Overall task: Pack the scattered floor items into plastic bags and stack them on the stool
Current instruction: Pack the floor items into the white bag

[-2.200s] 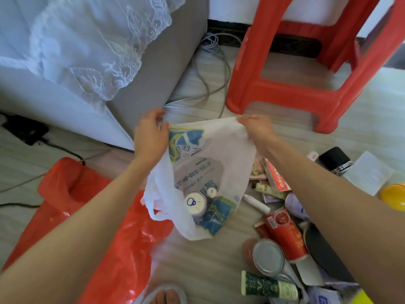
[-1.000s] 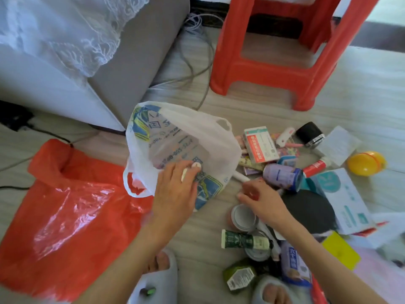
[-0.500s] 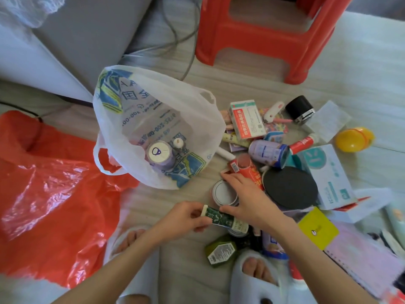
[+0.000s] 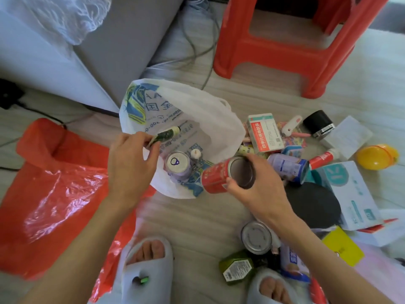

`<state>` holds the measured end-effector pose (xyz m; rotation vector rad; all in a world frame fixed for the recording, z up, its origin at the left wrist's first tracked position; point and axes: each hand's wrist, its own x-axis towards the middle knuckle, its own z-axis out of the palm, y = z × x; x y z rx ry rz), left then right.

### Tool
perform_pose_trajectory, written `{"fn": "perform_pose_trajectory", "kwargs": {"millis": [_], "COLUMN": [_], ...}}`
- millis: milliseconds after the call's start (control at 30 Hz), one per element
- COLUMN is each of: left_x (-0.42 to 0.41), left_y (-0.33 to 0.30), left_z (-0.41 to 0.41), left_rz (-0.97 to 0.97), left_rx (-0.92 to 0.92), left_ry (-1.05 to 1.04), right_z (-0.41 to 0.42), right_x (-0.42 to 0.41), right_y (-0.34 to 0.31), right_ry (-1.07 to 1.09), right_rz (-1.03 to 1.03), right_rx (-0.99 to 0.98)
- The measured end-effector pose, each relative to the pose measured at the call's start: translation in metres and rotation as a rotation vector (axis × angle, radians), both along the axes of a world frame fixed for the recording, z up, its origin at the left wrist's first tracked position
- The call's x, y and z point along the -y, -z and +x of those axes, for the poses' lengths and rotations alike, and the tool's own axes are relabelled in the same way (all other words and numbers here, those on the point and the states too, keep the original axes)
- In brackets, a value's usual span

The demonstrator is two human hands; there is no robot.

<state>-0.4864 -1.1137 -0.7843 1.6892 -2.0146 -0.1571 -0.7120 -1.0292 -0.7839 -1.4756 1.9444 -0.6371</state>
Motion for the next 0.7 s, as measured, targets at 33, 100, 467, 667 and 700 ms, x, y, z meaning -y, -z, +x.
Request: {"fn": "perform_pose_trajectory", "kwargs": {"millis": [33, 100, 467, 667, 700], "left_x": [0.009, 0.024, 0.048, 0.044, 0.041], "left_y": [0.006, 0.017, 0.05, 0.055, 0.056], "left_z": [0.003, 0.006, 0.02, 0.016, 0.016], "left_rz": [-0.049, -0.095, 0.011, 0.06, 0.068], "left_rx": [0.079, 0.223, 0.486, 0.426, 0.408], "left_ry": [0.004, 0.021, 0.078, 0.084, 0.093], "right_z": [0.005, 0.014, 0.025, 0.033, 0.033], "right_x": [0.011, 0.034, 0.087, 0.102, 0.104], "right_y": [-0.003, -0.005, 0.037, 0.038, 0.039], "right_ry": [-0.016, -0.062, -0.302, -0.281, -0.278], "right_rz": [-0.034, -0.081, 0.1, 0.081, 0.075], "right_rx": [0.007, -0.036, -0.458, -0.425, -0.42]}}
